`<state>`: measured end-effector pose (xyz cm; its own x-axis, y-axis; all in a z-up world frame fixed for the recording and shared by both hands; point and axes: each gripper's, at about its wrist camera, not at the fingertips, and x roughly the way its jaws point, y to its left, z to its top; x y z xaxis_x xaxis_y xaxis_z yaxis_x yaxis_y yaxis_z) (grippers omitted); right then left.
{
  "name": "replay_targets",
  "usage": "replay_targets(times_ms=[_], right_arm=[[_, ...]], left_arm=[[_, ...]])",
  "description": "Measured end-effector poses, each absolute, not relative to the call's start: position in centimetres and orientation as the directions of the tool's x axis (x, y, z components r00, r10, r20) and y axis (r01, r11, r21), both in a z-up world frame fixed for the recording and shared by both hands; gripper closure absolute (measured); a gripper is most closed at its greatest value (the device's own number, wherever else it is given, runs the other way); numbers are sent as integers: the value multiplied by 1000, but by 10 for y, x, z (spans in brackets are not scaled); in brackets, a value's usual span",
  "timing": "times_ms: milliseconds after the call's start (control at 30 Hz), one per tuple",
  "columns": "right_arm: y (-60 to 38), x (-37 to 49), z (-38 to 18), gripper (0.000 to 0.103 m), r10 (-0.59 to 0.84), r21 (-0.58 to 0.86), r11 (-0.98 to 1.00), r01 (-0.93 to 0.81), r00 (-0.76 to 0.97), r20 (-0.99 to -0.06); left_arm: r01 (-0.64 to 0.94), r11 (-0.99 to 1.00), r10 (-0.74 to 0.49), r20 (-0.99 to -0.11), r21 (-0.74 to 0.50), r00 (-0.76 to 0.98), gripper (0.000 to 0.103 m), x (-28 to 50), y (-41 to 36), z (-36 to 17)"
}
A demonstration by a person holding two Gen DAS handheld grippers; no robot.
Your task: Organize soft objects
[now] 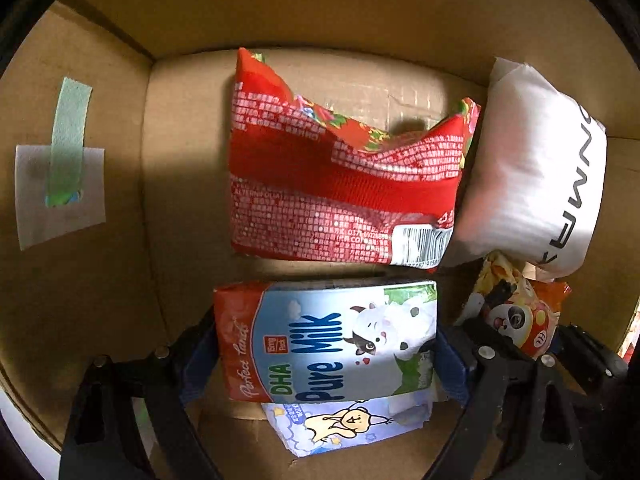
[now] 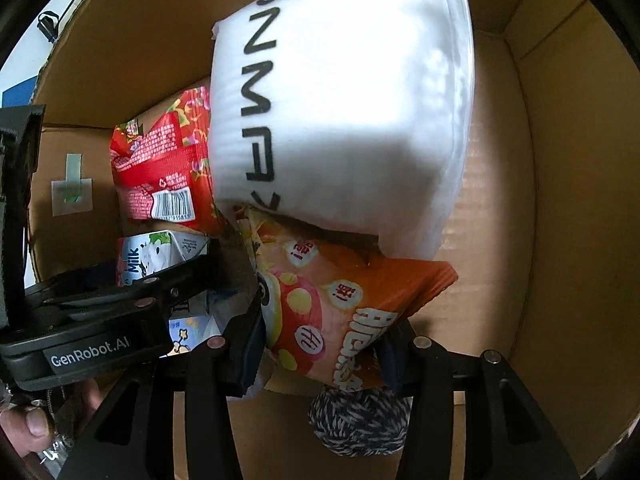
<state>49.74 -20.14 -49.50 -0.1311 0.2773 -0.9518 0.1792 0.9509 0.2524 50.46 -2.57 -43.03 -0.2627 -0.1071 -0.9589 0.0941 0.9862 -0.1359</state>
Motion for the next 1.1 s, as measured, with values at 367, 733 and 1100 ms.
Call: replay_targets(times_ms=[367,733,1100], right_arm=[[-204,517,-483,20,230,207,962,181,-117,-966],[-201,509,-443,8,150,140,981,131,-73,-986],[-183,478,-419,0,62,60,991,117,-14,-998]], left_arm=[[34,987,-144,-950,-159,-277,9,513,-16,-429],[106,990,-82,-991,-93,-104,0,492,-23,-364],[157,987,-37,-997,-27,62,0,440,-34,-316]])
